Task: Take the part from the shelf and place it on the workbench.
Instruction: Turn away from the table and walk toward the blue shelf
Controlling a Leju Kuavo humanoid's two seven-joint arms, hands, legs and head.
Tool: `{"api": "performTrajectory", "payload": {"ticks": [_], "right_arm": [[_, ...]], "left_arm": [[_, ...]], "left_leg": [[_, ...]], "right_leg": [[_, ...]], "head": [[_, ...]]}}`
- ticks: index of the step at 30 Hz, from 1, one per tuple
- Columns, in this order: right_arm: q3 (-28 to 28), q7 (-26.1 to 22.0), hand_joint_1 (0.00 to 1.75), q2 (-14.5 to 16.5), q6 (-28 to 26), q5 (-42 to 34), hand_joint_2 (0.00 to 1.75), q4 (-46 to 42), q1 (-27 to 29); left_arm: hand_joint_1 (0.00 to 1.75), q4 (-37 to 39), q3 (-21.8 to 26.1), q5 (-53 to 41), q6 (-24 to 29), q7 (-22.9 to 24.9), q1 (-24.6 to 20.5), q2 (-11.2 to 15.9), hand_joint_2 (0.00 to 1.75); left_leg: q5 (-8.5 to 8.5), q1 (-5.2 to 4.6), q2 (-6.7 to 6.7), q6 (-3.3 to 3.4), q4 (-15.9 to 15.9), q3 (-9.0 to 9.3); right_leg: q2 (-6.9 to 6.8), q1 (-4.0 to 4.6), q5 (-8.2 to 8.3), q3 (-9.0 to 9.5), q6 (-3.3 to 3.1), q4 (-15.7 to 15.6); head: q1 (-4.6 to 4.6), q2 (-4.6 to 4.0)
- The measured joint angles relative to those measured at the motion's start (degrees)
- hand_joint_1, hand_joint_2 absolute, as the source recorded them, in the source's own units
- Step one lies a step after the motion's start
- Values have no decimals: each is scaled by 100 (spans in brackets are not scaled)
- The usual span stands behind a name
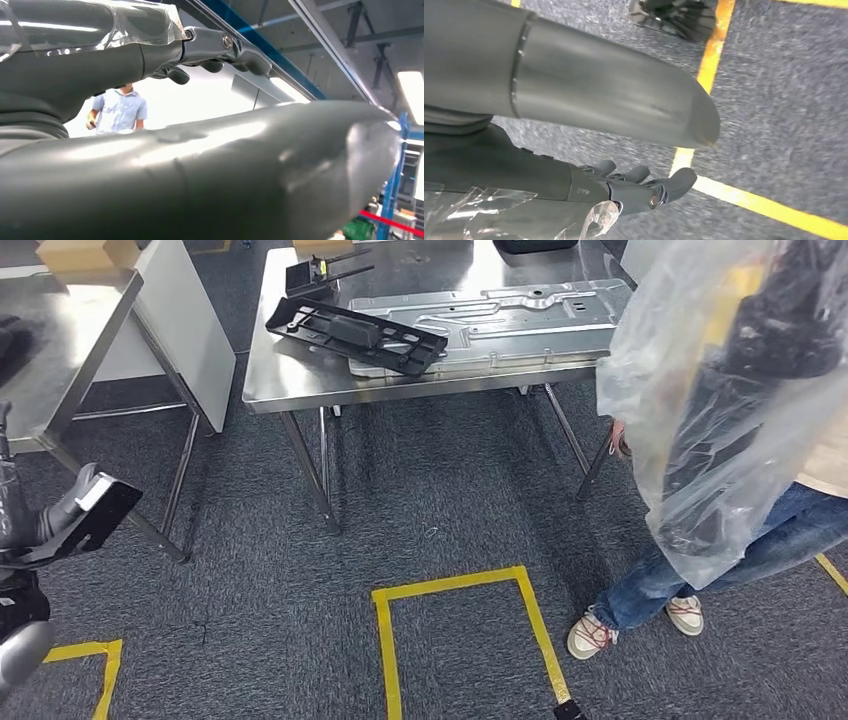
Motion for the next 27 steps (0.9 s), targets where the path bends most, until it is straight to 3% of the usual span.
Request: {"api": "performTrajectory", "payload": {"ticks": [2,4,5,8,9,11,13,14,15,16,19,20,22,24,26,27], "right_arm": [[-20,5,0,1,0,5,0,1,-1],[-43,13,0,1,4,11,0,1,-4],[-52,15,0,2,8,13,0,1,-4],[-58,19,0,16,15,15,0,1,2],[-58,20,0,21,15,16,0,1,4],[-58,21,0,24,15,15,0,1,6],[-58,22,0,24,15,15,0,1,8],[-58,23,0,24,15,16,0,1,9],[-58,24,0,24,15,16,0,1,9],[-58,26,0,24,15,16,0,1,9],[-59,31,0,26,13,35,0,1,8],[-60,31,0,27,11,45,0,1,8],[-63,31,0,28,6,59,0,1,10],[-64,29,0,27,-2,64,87,1,12],[-65,28,0,27,-10,68,175,1,13],[-66,28,0,27,-11,73,175,1,17]], "left_arm": [[0,7,-20,0,2,0,0,-8,0],[0,8,-29,0,7,1,-5,-10,0],[0,9,-33,-2,10,2,-7,-11,0],[0,14,-46,-4,13,2,-1,-15,0],[0,16,-47,-3,13,2,2,-16,0],[0,20,-48,-2,13,2,6,-16,0],[0,27,-59,-1,13,4,16,-18,0],[0,32,-68,0,13,7,22,-18,0],[0,37,-77,0,13,9,25,-19,0],[0,41,-81,4,13,11,23,-19,0],[0,41,-71,276,69,-15,-2,-20,0],[0,41,-66,435,108,-33,-9,-22,0],[0,42,-61,654,168,-63,-14,-30,0],[0,42,-67,713,185,-75,-26,-45,0],[0,42,-79,728,188,-79,-43,-69,0],[0,42,-87,720,187,-79,-49,-84,0]], "left_leg": [[51,13,0,-41,65,-112],[81,5,4,-97,165,-223],[102,-3,8,-132,201,-266],[125,9,7,-238,262,-354],[8,20,3,-268,381,-410],[-462,43,-5,-327,993,-630],[-877,52,-7,-366,1788,-862],[-927,54,-7,-370,1982,-880],[-863,54,-7,-363,1943,-785],[-721,52,-7,-347,1673,-584],[-394,14,-8,-247,416,200],[-379,-8,-8,-213,183,327],[-361,-36,-7,-152,59,347],[-280,-17,-2,-76,20,315],[-195,0,2,-2,-9,259],[-166,-6,1,21,-7,219]], "right_leg": [[1,-21,282,498,16,-642],[15,-19,319,990,-5,-1420],[23,-11,277,1103,-31,-1638],[20,0,300,1051,-161,-1710],[9,-5,338,1014,-214,-1710],[-9,-10,422,920,-292,-1712],[-13,1,503,816,-317,-1708],[-12,7,542,767,-319,-1707],[-10,12,579,722,-316,-1706],[-7,16,613,683,-309,-1706],[-2,32,700,607,-260,-1707],[-3,34,728,591,-231,-1710],[-7,34,788,573,-157,-1728],[-5,29,715,518,-94,-1635],[0,24,338,284,-55,-1086],[0,25,97,113,-40,-662]], "head": [[1,0],[1,0],[1,0],[-4,0],[-8,0],[-17,0],[-18,0],[-18,0],[-18,0],[-18,0],[-16,0],[-17,0],[-18,0],[-17,0],[-9,0],[-6,0]]}}
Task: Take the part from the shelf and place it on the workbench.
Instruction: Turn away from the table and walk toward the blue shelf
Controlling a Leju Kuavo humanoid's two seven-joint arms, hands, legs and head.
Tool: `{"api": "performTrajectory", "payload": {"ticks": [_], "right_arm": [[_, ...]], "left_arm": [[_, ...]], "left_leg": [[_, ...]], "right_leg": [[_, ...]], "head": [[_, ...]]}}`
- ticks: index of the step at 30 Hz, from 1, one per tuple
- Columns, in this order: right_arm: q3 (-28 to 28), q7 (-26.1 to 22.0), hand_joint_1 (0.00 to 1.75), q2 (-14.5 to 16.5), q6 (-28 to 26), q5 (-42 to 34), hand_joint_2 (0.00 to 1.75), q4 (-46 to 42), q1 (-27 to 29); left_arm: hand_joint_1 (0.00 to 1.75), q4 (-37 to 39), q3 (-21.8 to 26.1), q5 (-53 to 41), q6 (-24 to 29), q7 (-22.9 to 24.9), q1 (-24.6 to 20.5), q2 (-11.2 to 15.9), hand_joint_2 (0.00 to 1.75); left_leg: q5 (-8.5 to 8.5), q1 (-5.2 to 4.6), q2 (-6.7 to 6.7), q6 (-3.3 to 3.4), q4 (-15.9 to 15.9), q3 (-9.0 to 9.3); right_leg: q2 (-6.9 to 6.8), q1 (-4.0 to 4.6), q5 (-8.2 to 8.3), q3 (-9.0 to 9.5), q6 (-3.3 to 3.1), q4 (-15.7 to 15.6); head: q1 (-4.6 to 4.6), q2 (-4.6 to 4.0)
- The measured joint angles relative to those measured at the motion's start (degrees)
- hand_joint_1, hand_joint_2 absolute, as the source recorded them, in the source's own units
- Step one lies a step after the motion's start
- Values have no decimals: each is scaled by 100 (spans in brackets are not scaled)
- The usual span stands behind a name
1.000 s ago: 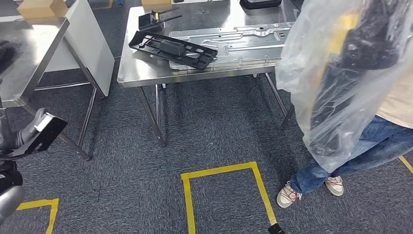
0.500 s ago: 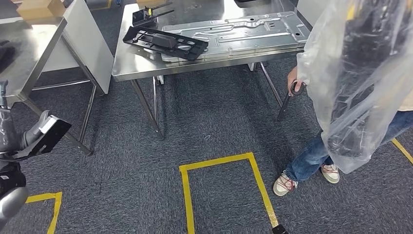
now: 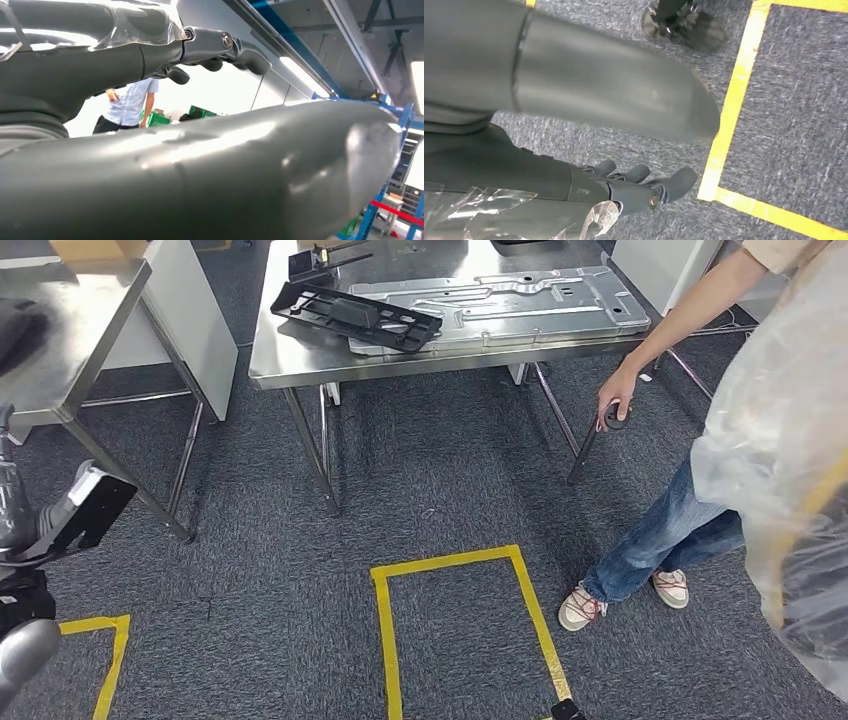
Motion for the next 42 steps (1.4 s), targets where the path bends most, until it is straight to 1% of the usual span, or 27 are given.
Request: {"api": "performTrajectory", "payload": {"ticks": [1,2,3,4,5,7,8,11,12,14,16,17,18,19,21,23,26,28,29,31,32,33,34,36,38,39,42], "right_arm": [[-1,1,0,-1,-1,6,175,0,5],[-1,3,0,-1,-1,15,131,0,12],[-1,4,0,-1,0,28,87,0,19],[-2,9,0,-1,0,39,44,0,22],[-4,16,0,-1,0,50,0,0,23],[-23,38,0,-1,-1,67,0,1,17],[-38,48,0,0,-1,75,0,3,15],[-74,60,0,13,-1,110,0,9,19],[-78,60,0,19,0,119,0,9,20],[-81,63,0,27,3,127,0,9,23],[-82,66,0,28,14,137,0,9,26],[-82,67,0,29,20,141,0,10,28],[-82,67,0,30,25,147,0,10,30],[-82,68,0,30,28,155,0,11,33],[-82,68,0,31,32,169,0,11,34],[-83,68,0,34,37,176,0,11,29],[-85,68,0,38,42,180,0,11,27],[-87,68,0,40,42,181,0,11,28],[-88,68,0,40,42,181,0,11,29],[-88,69,0,39,43,181,0,11,35],[-88,70,0,39,43,182,0,11,43],[-88,70,0,38,43,183,0,12,51],[-89,70,0,38,43,185,0,13,59],[-94,69,0,37,44,189,0,13,65],[-114,68,0,36,44,193,0,13,60],[-125,68,0,37,44,195,0,13,57],[-135,68,0,43,44,197,0,13,59]], "left_arm": [[0,0,-9,-10,-2,0,0,-15,0],[0,0,-20,-22,-7,0,1,-28,0],[0,0,-30,-34,-12,1,2,-39,0],[0,0,-39,-41,-16,1,1,-48,0],[0,0,-46,-47,-21,1,-6,-56,0],[0,0,-54,-46,-38,1,-41,-69,0],[0,0,-64,-36,-52,0,-68,-75,0],[0,0,-114,61,-91,-2,-105,-78,0],[0,0,-124,93,-97,-8,-103,-78,0],[0,0,-127,119,-97,-35,-110,-77,0],[0,0,-140,111,-97,-67,-111,-77,0],[0,0,-148,112,-102,-74,-104,-78,0],[0,0,-154,124,-108,-73,-98,-78,0],[0,0,-154,145,-111,-61,-99,-78,0],[0,0,-143,175,-90,-13,-119,-78,0],[0,0,-133,143,-39,24,-146,-78,0],[0,2,-134,72,0,53,-156,-79,0],[0,2,-137,46,13,60,-162,-85,0],[0,3,-139,33,22,61,-163,-89,0],[0,4,-149,0,44,67,-159,-103,0],[0,7,-155,-15,54,72,-155,-113,0],[0,9,-161,-29,62,75,-152,-122,0],[0,11,-166,-41,68,78,-150,-129,0],[0,15,-174,-66,76,80,-148,-137,0],[0,16,-174,-86,86,82,-151,-138,0],[0,17,-173,-93,90,83,-153,-139,0],[0,17,-171,-109,98,92,-151,-139,0]], "left_leg": [[27,-6,-1,12,3,-37],[50,-10,-2,10,9,-70],[67,-10,-4,3,18,-98],[77,-6,-5,-5,37,-122],[77,-3,-5,-19,70,-146],[53,-20,-4,-63,178,-224],[45,-30,-3,-93,226,-267],[54,-25,-2,-178,284,-344],[-1,-14,-4,-207,355,-377],[-301,10,-10,-271,835,-582],[-676,30,-11,-327,1641,-929],[-765,39,-11,-341,1926,-1050],[-746,46,-10,-346,2003,-1074],[-624,50,-10,-343,1841,-984],[-246,53,-10,-311,1028,-577],[-37,22,-13,-256,390,-289],[4,-2,-19,-178,263,-278],[58,18,-16,-97,224,-284],[82,27,-12,-60,207,-288],[110,12,-9,-19,210,-321],[120,7,-9,-9,212,-336],[130,4,-10,-6,216,-349],[136,5,-12,-7,224,-357],[140,7,-15,-20,255,-368],[142,-18,-16,-59,308,-407],[151,-30,-15,-90,323,-428],[148,-13,-15,-189,352,-475]], "right_leg": [[0,-2,-184,-149,13,398],[0,-2,-270,-223,23,643],[0,-3,-243,-184,29,660],[-1,-7,-121,-23,32,435],[-1,-14,45,222,33,46],[8,-22,261,649,12,-708],[15,-19,293,736,-15,-897],[19,-2,326,708,-127,-962],[17,-6,346,699,-160,-968],[11,-22,380,677,-216,-977],[10,-20,397,648,-245,-975],[11,-18,402,637,-249,-974],[13,-17,406,632,-252,-974],[15,-17,409,632,-251,-973],[17,-16,413,641,-242,-974],[18,2,431,620,-205,-970],[16,12,460,579,-122,-977],[17,7,303,499,-72,-792],[18,7,125,387,-56,-524],[18,3,-285,48,-41,276],[18,3,-401,-87,-34,603],[18,2,-413,-133,-31,742],[18,0,-316,-59,-31,640],[19,-9,40,361,-38,-115],[20,-9,259,691,-64,-778],[22,-1,289,743,-86,-911],[18,13,353,703,-188,-944]], "head": [[1,0],[1,0],[2,0],[2,0],[3,0],[-1,0],[-4,0],[-13,0],[-16,0],[-22,0],[-27,0],[-28,0],[-29,0],[-30,0],[-30,0],[-28,0],[-26,0],[-19,0],[-16,0],[-11,0],[-11,0],[-11,0],[-11,0],[-10,0],[-12,0],[-14,0],[-19,0]]}}
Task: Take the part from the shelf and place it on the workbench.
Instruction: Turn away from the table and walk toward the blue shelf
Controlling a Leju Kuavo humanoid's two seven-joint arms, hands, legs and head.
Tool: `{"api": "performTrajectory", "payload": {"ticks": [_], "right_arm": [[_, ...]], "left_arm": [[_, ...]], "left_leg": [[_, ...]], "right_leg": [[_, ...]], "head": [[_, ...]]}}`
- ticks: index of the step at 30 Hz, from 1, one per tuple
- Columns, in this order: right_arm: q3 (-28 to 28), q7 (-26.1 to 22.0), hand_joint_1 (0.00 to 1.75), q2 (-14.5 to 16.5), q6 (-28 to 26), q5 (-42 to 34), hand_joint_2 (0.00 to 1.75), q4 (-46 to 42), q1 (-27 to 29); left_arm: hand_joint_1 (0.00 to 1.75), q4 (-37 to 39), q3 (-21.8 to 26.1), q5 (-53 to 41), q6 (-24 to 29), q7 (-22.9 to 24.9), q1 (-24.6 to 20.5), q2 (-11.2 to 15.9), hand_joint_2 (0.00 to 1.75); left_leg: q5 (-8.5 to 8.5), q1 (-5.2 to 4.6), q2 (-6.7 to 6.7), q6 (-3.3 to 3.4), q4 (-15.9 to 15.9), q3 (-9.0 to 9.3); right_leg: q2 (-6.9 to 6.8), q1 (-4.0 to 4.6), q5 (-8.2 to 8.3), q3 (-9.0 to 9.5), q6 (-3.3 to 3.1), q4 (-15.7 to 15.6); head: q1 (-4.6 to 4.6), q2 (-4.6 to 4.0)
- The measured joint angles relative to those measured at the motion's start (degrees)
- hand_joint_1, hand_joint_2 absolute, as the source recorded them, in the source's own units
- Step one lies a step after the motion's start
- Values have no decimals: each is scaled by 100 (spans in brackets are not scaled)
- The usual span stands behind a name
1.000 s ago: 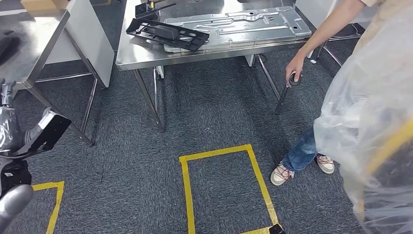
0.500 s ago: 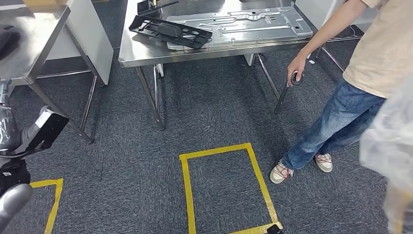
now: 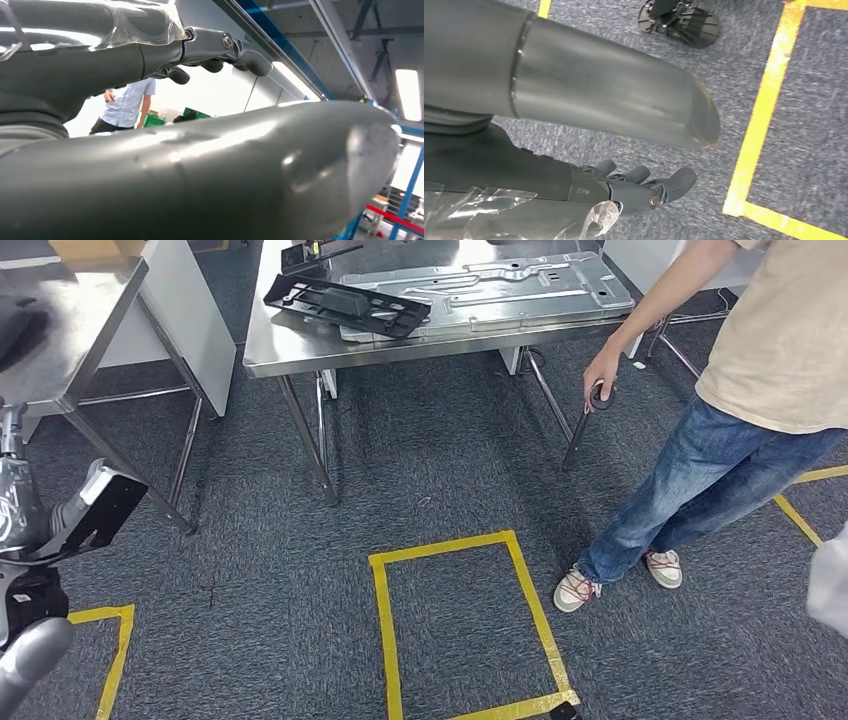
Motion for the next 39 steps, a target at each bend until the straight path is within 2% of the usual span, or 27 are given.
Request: {"api": "performTrajectory", "payload": {"ticks": [1,3,5,6,7,8,10,11,12,15,16,18,20,21,22,23,25,26,27,30,32,33,35,36,37,38,39], "right_arm": [[-2,1,0,2,0,-1,0,1,1],[-5,1,0,4,0,-1,0,2,1],[-6,0,0,4,0,0,0,3,4],[-6,0,0,4,0,2,0,3,7],[-7,-1,0,4,0,4,0,4,11],[-8,-5,0,4,0,9,0,4,13],[-14,-21,0,4,0,25,87,4,14],[-20,-31,0,4,0,32,131,4,12],[-27,-42,0,5,0,37,175,3,11],[-42,-84,0,3,0,56,175,4,9],[-43,-97,0,2,0,67,175,4,9],[-48,-100,0,-2,-1,78,175,4,12],[-85,-46,0,-3,-4,62,175,7,55],[-123,-9,0,-2,-4,59,175,11,100],[-173,17,0,1,-2,71,175,19,159],[-227,37,0,4,5,102,175,27,225],[-344,68,0,19,32,189,175,45,356],[-407,82,0,28,48,235,175,53,415],[-473,92,0,43,65,283,175,60,463],[-673,114,0,108,114,426,175,70,581],[-817,133,0,161,149,520,175,70,637],[-887,141,0,192,164,565,175,70,654],[-1022,161,0,240,194,650,175,70,672],[-1090,171,0,269,210,692,175,68,675],[-1161,184,0,295,226,734,175,61,676],[-1233,195,0,328,240,775,175,50,677],[-1305,201,0,358,253,813,131,36,677]], "left_arm": [[0,1,2,-2,2,5,-1,0,0],[0,2,9,-1,3,11,0,0,0],[0,7,5,30,-5,10,15,0,0],[0,10,0,64,-19,3,25,0,0],[0,13,-4,99,-36,-6,30,0,44],[0,15,-6,124,-52,-15,29,0,87],[0,15,-2,117,-68,-21,11,0,175],[0,15,2,99,-69,-17,1,0,175],[0,15,4,84,-68,-13,-4,0,175],[0,15,3,72,-81,-27,-2,0,175],[0,15,2,67,-95,-33,-4,0,175],[0,15,-7,56,-127,-32,-5,-1,175],[0,26,-22,76,-165,-31,22,-16,175],[0,46,-26,115,-192,-42,52,-36,175],[0,76,-24,176,-222,-71,91,-64,175],[0,113,-15,252,-255,-114,134,-97,175],[0,203,15,423,-323,-228,200,-173,175],[0,258,36,512,-357,-287,226,-210,175],[0,323,57,599,-392,-349,253,-244,175],[0,564,114,859,-495,-525,391,-357,175],[0,762,180,1035,-560,-643,513,-446,175],[0,868,212,1118,-592,-696,574,-489,175],[0,1098,258,1274,-654,-799,718,-587,175],[0,1228,279,1354,-690,-850,815,-645,175],[0,1366,302,1431,-722,-903,916,-706,175],[0,1506,328,1507,-753,-954,1008,-765,131],[0,1641,355,1578,-780,-1003,1089,-819,87]], "left_leg": [[-103,15,-2,-34,116,-50],[-512,43,-4,-104,719,-289],[-891,62,-4,-150,1492,-573],[-948,68,-4,-158,1677,-618],[-899,71,-4,-156,1624,-545],[-762,71,-4,-144,1335,-355],[-455,55,-2,-94,440,166],[-366,37,-2,-62,108,340],[-332,14,-3,-32,-71,423],[-270,-8,-8,63,-139,401],[-230,2,-7,103,-165,396],[-165,18,1,170,-207,379],[-139,6,6,204,-206,338],[-131,1,6,209,-204,323],[-126,-1,4,209,-201,315],[-124,1,-1,205,-196,313],[-136,-5,-11,182,-166,301],[-144,-16,-13,163,-141,283],[-148,-28,-13,140,-123,262],[-153,-29,1,71,-101,229],[-327,-1,0,1,141,123],[-499,16,-3,-38,435,-9],[-865,46,-7,-95,1239,-377],[-956,61,-7,-114,1536,-513],[-940,82,-8,-131,1624,-551],[-818,110,-7,-161,1468,-471],[-626,147,-5,-206,1097,-285]], "right_leg": [[-5,-6,29,-21,-41,-7],[-13,-16,81,-85,-99,-14],[-14,-13,128,-162,-115,-12],[-14,-12,151,-196,-113,-11],[-13,-11,173,-222,-105,-11],[-12,-11,192,-240,-94,-11],[-11,-3,226,-261,-59,-7],[-13,3,243,-273,-35,-3],[-17,5,261,-287,-7,0],[-26,-9,295,-317,93,-4],[-25,-11,235,-351,124,60],[-20,-13,-95,-561,164,549],[-19,-11,-496,-887,185,1354],[-19,-11,-586,-978,190,1614],[-20,-11,-562,-956,190,1647],[-20,-12,-437,-810,187,1429],[-18,-13,-110,-326,172,582],[-13,-12,-6,-150,149,234],[-6,-7,39,-56,125,29],[11,6,61,-66,43,-40],[12,-7,89,-78,-19,-57],[12,-12,99,-87,-43,-61],[13,-11,108,-109,-71,-59],[14,-11,111,-116,-76,-59],[15,-12,109,-119,-83,-59],[15,-15,106,-118,-90,-56],[16,-17,101,-113,-93,-51]], "head": [[-2,0],[-7,0],[-8,0],[-9,0],[-9,0],[-9,0],[-9,0],[-7,0],[-7,0],[-5,0],[2,0],[14,0],[20,0],[21,0],[21,0],[21,0],[21,0],[21,0],[21,0],[20,0],[11,0],[7,0],[1,0],[-1,0],[-2,0],[-2,0],[-2,0]]}}
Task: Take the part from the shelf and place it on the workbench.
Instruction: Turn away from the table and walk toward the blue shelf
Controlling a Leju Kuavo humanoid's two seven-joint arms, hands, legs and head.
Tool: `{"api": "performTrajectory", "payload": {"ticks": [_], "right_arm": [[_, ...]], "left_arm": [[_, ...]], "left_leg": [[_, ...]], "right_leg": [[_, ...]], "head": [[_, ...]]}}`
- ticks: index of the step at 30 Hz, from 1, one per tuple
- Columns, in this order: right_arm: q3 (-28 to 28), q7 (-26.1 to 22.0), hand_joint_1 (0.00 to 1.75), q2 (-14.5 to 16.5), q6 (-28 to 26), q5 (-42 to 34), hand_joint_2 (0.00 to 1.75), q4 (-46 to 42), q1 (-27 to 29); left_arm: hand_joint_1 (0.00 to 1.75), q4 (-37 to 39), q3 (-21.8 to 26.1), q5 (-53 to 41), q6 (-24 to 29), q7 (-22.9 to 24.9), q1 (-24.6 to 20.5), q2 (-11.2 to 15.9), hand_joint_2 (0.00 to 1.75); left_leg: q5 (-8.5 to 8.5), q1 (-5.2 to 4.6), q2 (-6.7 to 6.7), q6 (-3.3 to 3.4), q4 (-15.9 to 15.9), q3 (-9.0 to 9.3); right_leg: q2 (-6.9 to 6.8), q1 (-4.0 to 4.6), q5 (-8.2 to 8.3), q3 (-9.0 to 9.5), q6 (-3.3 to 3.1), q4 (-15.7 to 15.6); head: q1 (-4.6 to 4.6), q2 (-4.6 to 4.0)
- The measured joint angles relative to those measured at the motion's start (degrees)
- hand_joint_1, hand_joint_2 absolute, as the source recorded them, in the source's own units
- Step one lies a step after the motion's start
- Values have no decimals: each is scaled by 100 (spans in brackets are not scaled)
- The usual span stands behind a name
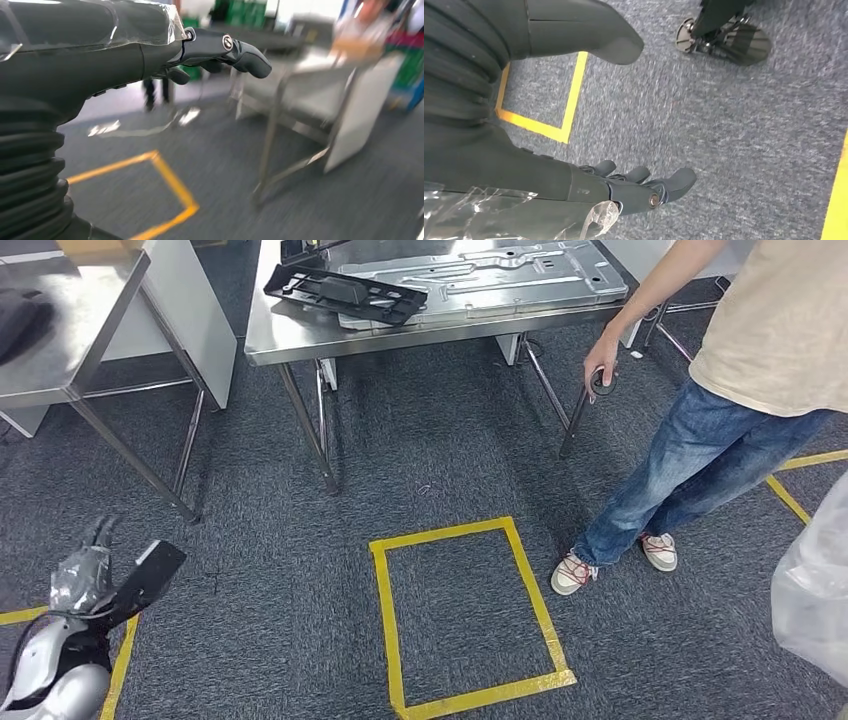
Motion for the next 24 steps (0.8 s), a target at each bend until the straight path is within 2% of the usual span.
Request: {"api": "performTrajectory", "payload": {"ticks": [2,3,4,6,15,24], "right_arm": [[-145,10,0,43,23,76,44,-33,3],[-222,18,0,57,33,116,0,-46,7],[-303,25,0,72,48,157,0,-62,19],[-467,50,0,113,81,245,0,-86,62],[-1248,150,0,324,225,661,0,-136,432],[-2008,247,0,518,375,1081,0,-147,775]], "left_arm": [[0,264,62,135,-51,-96,136,-109,0],[0,401,96,208,-80,-146,209,-177,0],[0,541,126,284,-112,-200,285,-250,0],[0,815,182,444,-175,-311,429,-404,0],[0,2041,555,1213,-466,-849,883,-1080,0],[0,3219,916,1984,-765,-1380,1342,-1792,0]], "left_leg": [[314,72,-17,-112,-847,415],[373,89,-35,-103,-1103,536],[387,86,-55,-87,-1218,585],[385,54,-76,-6,-1228,586],[364,-4,-86,51,-1223,591],[353,-1,-87,66,-1229,597]], "right_leg": [[1,28,-21,-1,12,28],[3,52,-30,-4,24,37],[4,75,-37,-6,37,40],[4,85,-32,4,57,20],[-8,18,-34,29,131,-16],[-8,10,-50,37,153,-17]], "head": [[-1,0],[7,0],[16,0],[38,0],[44,0],[44,0]]}}
